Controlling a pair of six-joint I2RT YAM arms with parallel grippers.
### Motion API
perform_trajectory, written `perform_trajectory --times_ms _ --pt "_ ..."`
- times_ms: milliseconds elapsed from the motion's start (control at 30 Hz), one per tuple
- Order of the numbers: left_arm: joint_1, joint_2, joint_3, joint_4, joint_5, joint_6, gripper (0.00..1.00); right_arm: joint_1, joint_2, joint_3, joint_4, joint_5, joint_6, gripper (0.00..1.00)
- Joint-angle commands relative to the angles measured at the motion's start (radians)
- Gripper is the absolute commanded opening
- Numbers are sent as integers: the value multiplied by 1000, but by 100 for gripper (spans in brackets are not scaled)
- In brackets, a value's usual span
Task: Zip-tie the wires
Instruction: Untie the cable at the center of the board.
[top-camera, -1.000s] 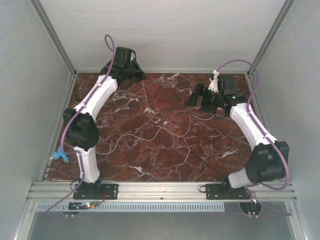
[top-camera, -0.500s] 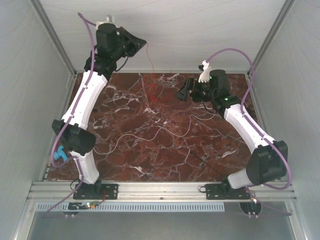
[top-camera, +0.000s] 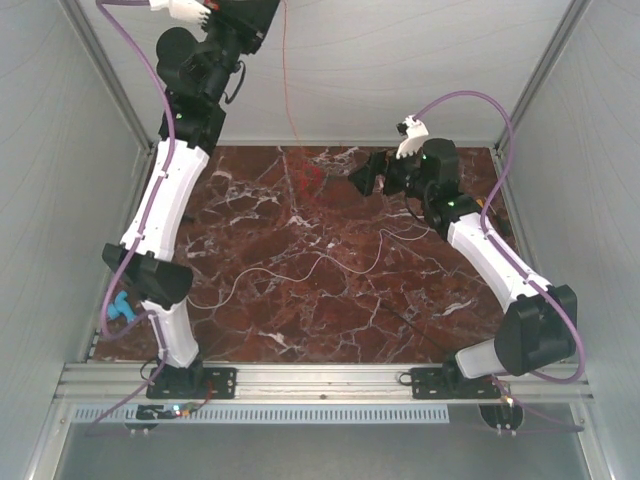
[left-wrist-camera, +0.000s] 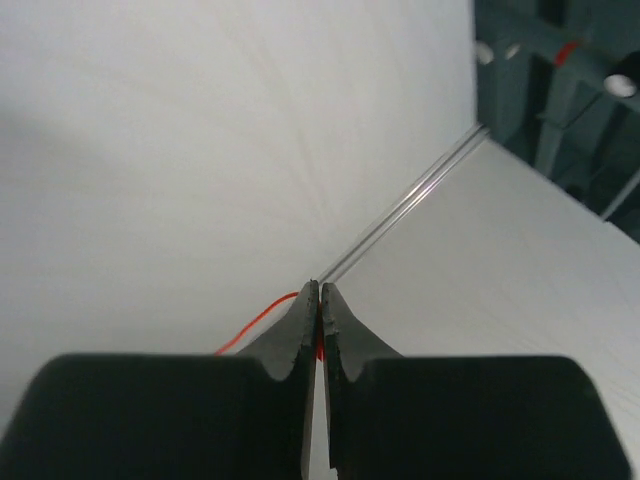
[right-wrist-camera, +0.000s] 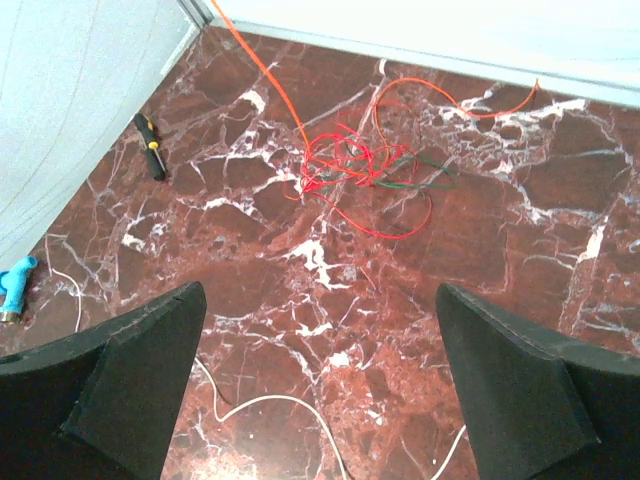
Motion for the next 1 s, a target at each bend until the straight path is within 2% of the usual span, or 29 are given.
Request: perform_trajectory --times_ms 0,100,267,433,600,867,967 --pt "-4 56 86 284 -41 39 0 11 -6 2 109 4 -15 98" --pt "-3 100 172 324 -82 37 0 14 -6 -3 126 -7 -13 98" --pt "-7 150 192 564 -146 -9 0 14 -6 -8 149 0 -12 98" --pt "-5 227 333 674 -269 -14 0 15 9 -8 162 -3 4 98" --pt "15 197 281 707 -274 -89 0 27 22 -27 189 -27 -13 98" --pt "17 142 242 708 -229 -154 0 104 112 -103 317 -193 -278 96" --pt "16 99 168 722 -204 -162 0 122 182 -92 388 -191 -282 92"
